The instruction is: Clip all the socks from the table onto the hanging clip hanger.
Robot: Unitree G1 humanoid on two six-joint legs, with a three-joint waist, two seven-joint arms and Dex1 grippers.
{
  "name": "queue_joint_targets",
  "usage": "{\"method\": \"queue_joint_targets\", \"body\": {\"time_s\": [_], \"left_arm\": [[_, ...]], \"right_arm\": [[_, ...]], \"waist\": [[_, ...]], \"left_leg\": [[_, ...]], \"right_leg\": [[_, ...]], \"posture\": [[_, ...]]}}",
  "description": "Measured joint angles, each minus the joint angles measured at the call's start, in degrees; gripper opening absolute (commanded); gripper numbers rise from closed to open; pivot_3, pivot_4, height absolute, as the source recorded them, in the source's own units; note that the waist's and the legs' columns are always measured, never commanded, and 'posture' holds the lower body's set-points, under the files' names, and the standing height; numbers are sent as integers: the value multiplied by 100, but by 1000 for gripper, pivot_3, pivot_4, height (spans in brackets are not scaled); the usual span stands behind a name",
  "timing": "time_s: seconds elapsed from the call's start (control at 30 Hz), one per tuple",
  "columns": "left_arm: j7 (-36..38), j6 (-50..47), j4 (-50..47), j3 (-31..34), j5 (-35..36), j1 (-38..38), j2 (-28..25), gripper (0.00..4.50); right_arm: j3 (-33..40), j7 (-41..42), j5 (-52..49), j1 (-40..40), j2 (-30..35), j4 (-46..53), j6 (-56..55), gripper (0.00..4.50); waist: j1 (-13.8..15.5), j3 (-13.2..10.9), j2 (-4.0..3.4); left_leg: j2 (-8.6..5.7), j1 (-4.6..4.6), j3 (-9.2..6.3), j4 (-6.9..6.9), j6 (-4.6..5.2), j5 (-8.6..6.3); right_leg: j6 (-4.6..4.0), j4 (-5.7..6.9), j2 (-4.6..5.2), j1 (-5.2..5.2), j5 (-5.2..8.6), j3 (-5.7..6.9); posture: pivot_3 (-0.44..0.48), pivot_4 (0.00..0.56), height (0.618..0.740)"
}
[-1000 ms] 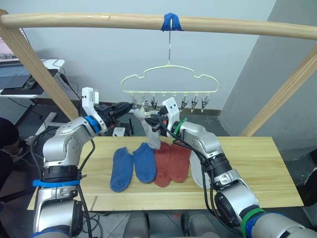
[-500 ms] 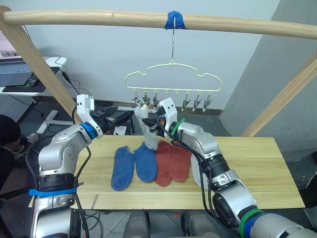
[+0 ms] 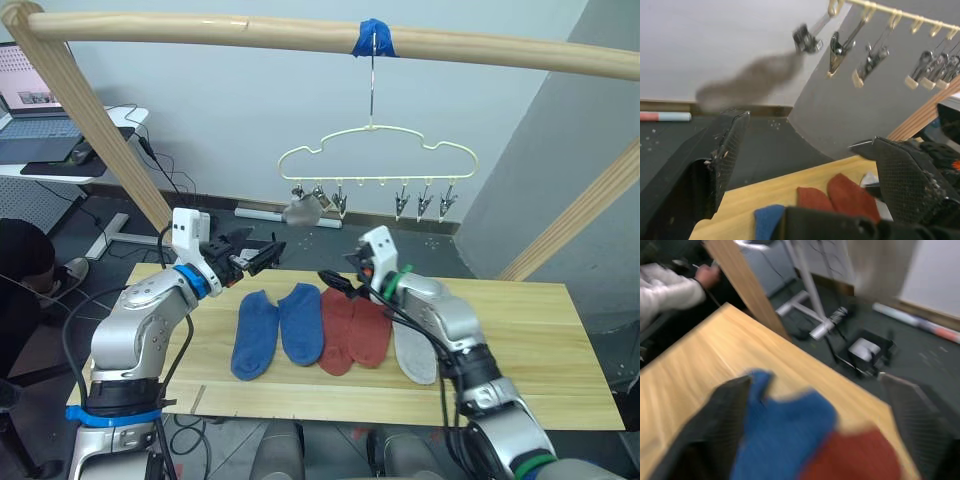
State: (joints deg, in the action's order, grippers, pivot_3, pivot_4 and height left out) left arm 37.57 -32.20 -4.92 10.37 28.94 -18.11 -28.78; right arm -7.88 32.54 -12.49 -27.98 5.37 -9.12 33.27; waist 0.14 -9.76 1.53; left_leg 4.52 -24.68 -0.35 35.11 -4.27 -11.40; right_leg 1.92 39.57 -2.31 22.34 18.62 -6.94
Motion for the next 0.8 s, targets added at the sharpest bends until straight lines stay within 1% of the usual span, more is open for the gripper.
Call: {"method": "queue_joint_targets", "body": {"time_s": [0.17,0.27,0.37,0.5,0.53,0.63,0.8], "left_arm": [[-89,315,27,-226,-250,-58,166,4500],[-234,580,154,-301,-426,-262,391,4500],[-364,1022,357,-456,-656,-519,680,4500],[-430,1701,773,-615,-918,-757,1022,3618],[-429,1843,870,-633,-973,-795,1066,3252],[-429,2162,1082,-735,-1142,-934,1117,2377],[-430,2463,1306,-833,-1344,-1004,1171,2377]], "right_arm": [[48,-23,-83,381,362,876,340,4486],[155,-67,-184,490,495,1274,506,4486],[349,-204,-327,682,571,1966,632,4486],[480,-247,-554,1131,732,2884,629,4500],[493,-247,-589,1241,793,3039,604,4500],[563,-254,-659,1468,913,3207,514,4500],[604,-277,-663,1532,959,3308,259,4500]], "waist": [[-41,-3,1],[-29,-16,5],[-15,-21,6],[-16,-23,6],[-24,-24,6],[-55,-26,6],[-68,-27,7]], "left_leg": [[1,1,-3,-1,0,0],[-1,-1,-3,0,0,0],[-4,-5,-4,1,0,0],[-4,-10,-4,1,0,0],[-4,-10,-3,1,0,0],[-3,-9,-3,1,0,0],[-4,-9,-3,2,0,0]], "right_leg": [[0,0,-3,0,0,2],[0,-3,-2,-1,0,2],[0,-13,0,-4,0,3],[1,-27,1,-6,0,3],[1,-29,1,-6,0,2],[1,-28,0,-6,0,1],[1,-28,0,-8,0,3]], "posture": [[71,176,740],[60,180,740],[53,183,740],[34,187,740],[29,187,740],[22,188,740],[14,186,740]]}}
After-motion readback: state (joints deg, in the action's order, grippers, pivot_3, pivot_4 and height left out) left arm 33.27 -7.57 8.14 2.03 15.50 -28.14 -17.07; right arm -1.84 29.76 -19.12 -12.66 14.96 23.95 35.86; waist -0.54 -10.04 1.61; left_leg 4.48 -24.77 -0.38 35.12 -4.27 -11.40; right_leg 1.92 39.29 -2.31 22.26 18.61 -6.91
